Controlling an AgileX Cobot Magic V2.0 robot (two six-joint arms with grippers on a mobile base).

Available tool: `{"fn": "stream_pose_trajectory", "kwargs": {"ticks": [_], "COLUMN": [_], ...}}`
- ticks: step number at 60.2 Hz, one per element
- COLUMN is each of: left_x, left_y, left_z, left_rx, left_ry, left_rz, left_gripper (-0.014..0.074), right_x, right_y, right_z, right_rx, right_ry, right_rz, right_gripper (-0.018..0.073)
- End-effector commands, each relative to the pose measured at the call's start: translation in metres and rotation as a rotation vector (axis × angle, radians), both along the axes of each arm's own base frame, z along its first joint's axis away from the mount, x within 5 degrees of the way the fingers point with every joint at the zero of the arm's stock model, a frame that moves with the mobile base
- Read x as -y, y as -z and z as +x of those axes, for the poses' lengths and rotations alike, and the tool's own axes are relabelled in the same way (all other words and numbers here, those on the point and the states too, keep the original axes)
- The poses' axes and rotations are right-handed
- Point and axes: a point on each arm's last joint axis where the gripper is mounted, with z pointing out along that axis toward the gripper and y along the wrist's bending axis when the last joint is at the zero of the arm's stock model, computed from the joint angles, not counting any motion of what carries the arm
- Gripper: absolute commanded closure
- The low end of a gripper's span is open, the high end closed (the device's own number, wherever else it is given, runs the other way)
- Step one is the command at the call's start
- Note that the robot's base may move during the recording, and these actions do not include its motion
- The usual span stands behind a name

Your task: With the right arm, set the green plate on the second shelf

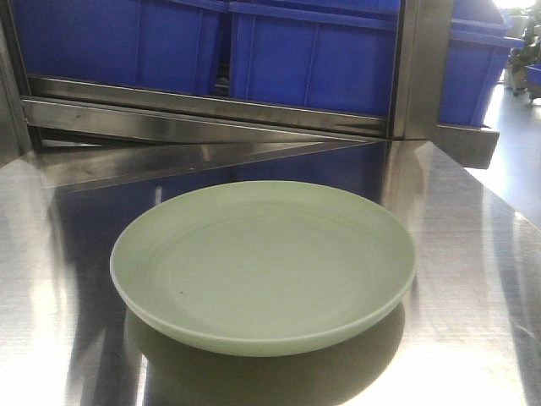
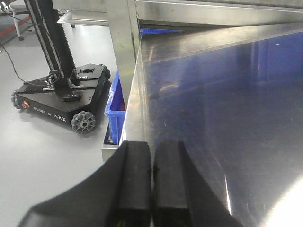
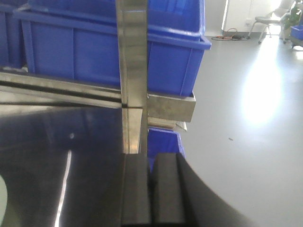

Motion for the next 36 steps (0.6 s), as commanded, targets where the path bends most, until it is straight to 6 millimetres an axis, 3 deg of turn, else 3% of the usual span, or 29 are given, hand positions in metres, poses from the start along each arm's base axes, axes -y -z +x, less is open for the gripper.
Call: {"fn": "stream_pose_trajectory", "kwargs": {"ticks": [1,13,28,36], "left_x": [0.0,0.0,0.0,0.0], "left_y": [0.006,0.006,0.006,0.006], "left_z": [0.001,0.001,0.001,0.001], "left_rx": [0.054,0.054,0.054,0.054], "left_ry": [0.009,0.009,0.009,0.009], "left_rz": [0.004,0.004,0.004,0.004], "left_gripper": [0.0472,0.0472,0.0472,0.0472], "right_x": [-0.001,-0.003,-0.014,-0.026], "right_y": [-0.03,-0.045,-0.041,-0.034], "right_z": [0.011,0.038,0.072,0.086], "right_rx": [0.117,0.012,-0.12,-0.298], "right_ry": [-0.006,-0.005,-0.053,-0.09], "right_rz": [0.0,0.152,0.147,0.187], "right_gripper": [0.0503,0.0503,0.0503,0.0503]}}
